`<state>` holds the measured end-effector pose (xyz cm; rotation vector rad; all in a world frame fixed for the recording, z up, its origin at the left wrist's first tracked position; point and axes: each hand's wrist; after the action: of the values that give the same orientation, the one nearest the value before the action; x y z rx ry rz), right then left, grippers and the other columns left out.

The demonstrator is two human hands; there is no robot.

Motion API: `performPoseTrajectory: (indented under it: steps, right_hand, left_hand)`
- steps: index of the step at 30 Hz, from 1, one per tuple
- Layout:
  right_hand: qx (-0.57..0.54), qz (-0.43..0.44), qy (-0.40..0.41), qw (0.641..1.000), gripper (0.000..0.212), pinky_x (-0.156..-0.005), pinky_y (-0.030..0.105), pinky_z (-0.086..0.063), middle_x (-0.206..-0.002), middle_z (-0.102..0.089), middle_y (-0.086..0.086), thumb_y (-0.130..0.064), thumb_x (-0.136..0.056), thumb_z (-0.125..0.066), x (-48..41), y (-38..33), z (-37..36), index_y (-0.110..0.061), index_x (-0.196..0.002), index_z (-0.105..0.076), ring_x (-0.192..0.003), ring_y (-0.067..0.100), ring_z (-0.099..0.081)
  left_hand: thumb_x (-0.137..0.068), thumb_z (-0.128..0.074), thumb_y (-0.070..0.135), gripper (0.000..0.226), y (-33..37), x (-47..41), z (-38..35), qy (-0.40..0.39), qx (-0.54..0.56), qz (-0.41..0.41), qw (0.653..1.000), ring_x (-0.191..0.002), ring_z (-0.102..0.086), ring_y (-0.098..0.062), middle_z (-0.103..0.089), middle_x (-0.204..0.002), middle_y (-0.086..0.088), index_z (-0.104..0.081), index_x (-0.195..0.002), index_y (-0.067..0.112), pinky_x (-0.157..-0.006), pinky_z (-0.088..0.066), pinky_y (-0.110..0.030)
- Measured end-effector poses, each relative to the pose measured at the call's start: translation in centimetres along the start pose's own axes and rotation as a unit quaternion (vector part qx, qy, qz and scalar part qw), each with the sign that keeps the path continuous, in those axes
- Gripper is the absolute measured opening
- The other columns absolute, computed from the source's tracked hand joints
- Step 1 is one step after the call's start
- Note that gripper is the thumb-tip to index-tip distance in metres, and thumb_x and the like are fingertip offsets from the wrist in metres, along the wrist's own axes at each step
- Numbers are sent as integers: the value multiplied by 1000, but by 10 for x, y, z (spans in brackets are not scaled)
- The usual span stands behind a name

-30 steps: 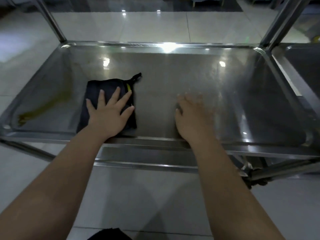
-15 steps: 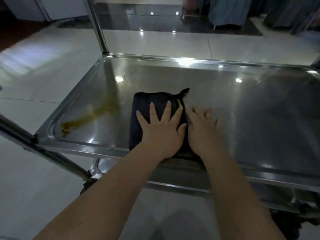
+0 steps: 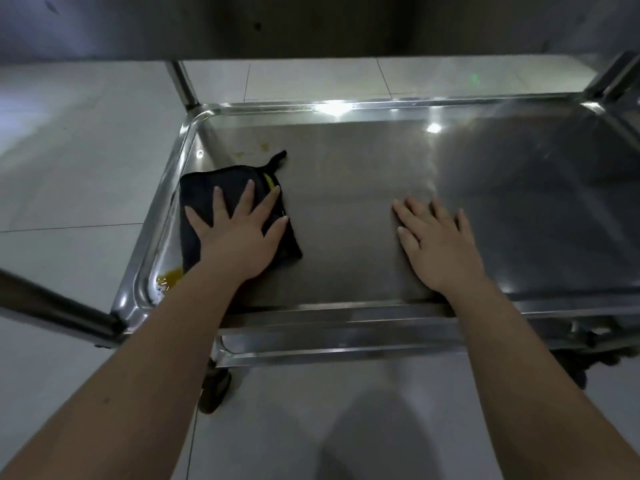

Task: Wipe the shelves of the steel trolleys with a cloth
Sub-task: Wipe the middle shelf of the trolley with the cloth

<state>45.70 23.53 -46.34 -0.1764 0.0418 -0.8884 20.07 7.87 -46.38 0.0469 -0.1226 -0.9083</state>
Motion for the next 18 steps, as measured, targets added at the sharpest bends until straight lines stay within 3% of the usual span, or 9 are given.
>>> performPoseTrajectory:
  steps: [4,9,13,18]
  right_hand:
    - [23,-1,5,1000,53,-119,50,0,-163,-11,-13,-44,-102,-16,-2,-1,-7,-40,-155,-12,-150,22,-6]
    - [-3,14,25,1000,56,-119,46,0,-163,-11,-12,-35,-101,-18,0,8,-7,-30,-156,-13,-150,19,-6]
    - [-17,14,20,1000,53,-119,44,0,-163,-11,-14,-40,-103,-19,-2,9,-4,-33,-156,-15,-150,17,-6]
    - [5,-18,8,1000,53,-119,50,1,-163,-8,-14,-41,-103,-19,-4,0,-3,-35,-155,-13,-151,23,-5]
  left_hand:
    - [-91,-13,70,57,59,-6,-5,29,9,-92,995,-147,10,-38,5,-162,16,-1,-145,58,-106,8,-73]
    - [-95,-16,64,56,160,15,-20,48,10,-187,981,-147,8,-39,-2,-163,12,-6,-150,52,-106,11,-73]
    - [-90,-16,73,59,115,5,-17,69,11,-180,981,-149,2,-31,-7,-162,14,-10,-146,57,-111,8,-67]
    - [-85,-11,77,62,14,-13,-5,33,3,-30,999,-149,6,-29,0,-162,17,-4,-144,61,-112,9,-65]
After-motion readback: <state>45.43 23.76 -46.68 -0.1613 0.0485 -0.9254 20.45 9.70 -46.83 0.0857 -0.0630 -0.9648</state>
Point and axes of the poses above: each hand's wrist, its own x-axis away from the middle knuckle, its own z-axis out of the back of the hand, y = z × x
